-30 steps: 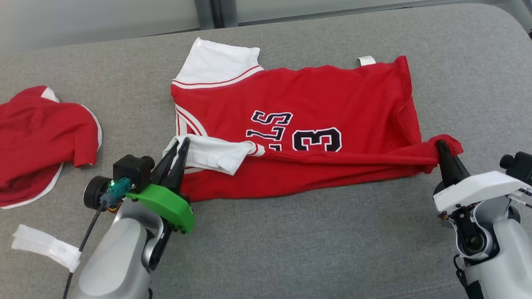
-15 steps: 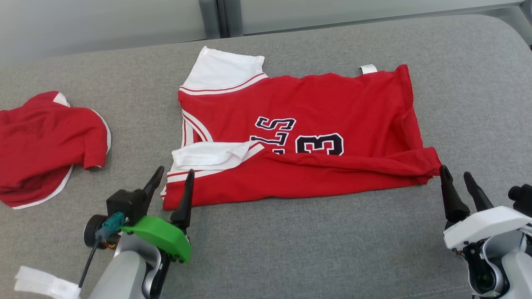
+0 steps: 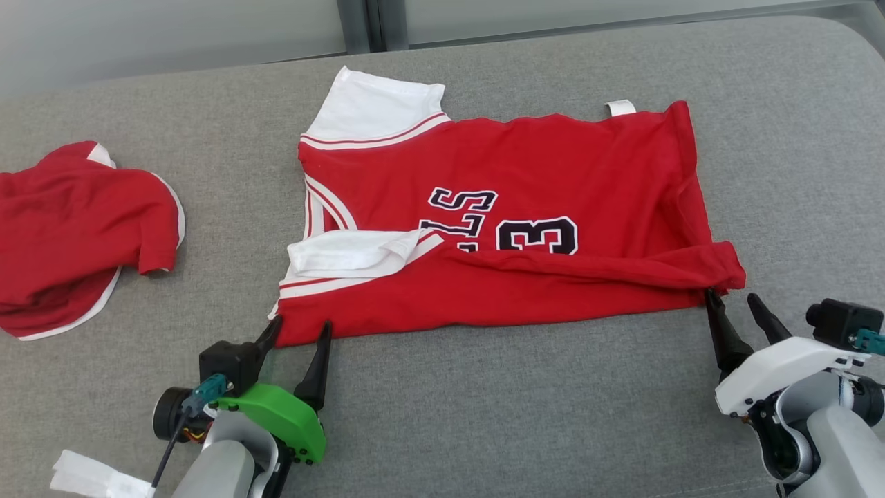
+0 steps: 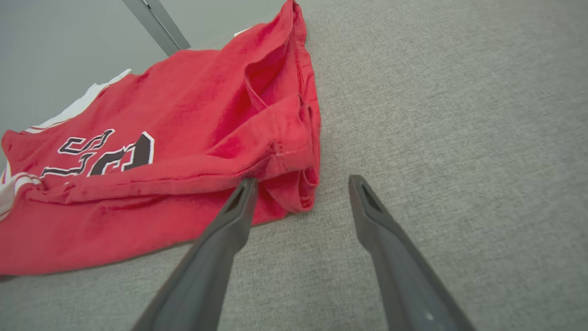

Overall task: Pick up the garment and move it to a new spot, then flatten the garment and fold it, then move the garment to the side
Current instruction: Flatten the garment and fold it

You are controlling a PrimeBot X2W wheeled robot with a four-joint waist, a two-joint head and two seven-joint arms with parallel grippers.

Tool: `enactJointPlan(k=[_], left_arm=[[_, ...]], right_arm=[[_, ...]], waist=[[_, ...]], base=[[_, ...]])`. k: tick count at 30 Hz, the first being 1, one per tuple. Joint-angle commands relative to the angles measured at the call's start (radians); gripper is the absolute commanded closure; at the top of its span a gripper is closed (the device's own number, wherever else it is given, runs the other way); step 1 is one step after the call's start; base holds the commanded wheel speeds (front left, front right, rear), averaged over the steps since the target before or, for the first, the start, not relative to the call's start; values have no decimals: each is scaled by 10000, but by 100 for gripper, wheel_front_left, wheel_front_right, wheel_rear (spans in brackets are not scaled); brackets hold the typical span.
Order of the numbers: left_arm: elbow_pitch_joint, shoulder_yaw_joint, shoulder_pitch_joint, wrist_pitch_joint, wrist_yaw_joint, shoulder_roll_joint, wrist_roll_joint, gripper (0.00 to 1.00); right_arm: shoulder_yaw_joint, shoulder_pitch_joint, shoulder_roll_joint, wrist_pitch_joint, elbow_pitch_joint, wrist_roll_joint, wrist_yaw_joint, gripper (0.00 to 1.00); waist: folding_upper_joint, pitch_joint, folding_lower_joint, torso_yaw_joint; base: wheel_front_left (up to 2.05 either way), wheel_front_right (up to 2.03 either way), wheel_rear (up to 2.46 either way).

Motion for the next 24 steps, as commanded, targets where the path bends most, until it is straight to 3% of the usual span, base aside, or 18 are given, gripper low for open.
enactJointPlan(k=[1, 9, 10, 12, 13, 18, 24], left_arm=[[194, -14, -199, -32, -42, -13, -1, 0], [1258, -181, -753, -3, -60, -292, -155, 2], [1374, -227, -801, 1, -66, -331, -177, 39], [1507, -297, -845, 3, -73, -373, -246, 92], [1511, -299, -850, 3, -76, -388, -268, 100], [1227, -115, -608, -13, -75, -298, -405, 100], [266, 408, 317, -19, -70, -124, -435, 100]], right_arm=[[106, -221, -57, -76, 230, -118, -7, 0], [919, -1215, -166, -490, 1745, -230, -9, 0], [1038, -1325, -186, -537, 1920, -201, -9, 51], [1204, -1458, -221, -657, 2181, -128, -9, 100], [1270, -1494, -221, -741, 2289, -86, -9, 100], [1594, -1412, -296, -1138, 2660, 296, -9, 100], [1913, -579, -511, -1421, 2067, 806, -9, 100]], waist=[[-1, 79, 0, 17], [-1, 270, 0, 92], [-1, 272, 0, 99], [-1, 229, 0, 111], [-1, 192, 0, 117], [-1, -192, 0, 171], [-1, -742, 0, 262]], base=[[0, 0, 0], [0, 0, 0], [0, 0, 0], [0, 0, 0], [0, 0, 0], [0, 0, 0], [0, 0, 0]])
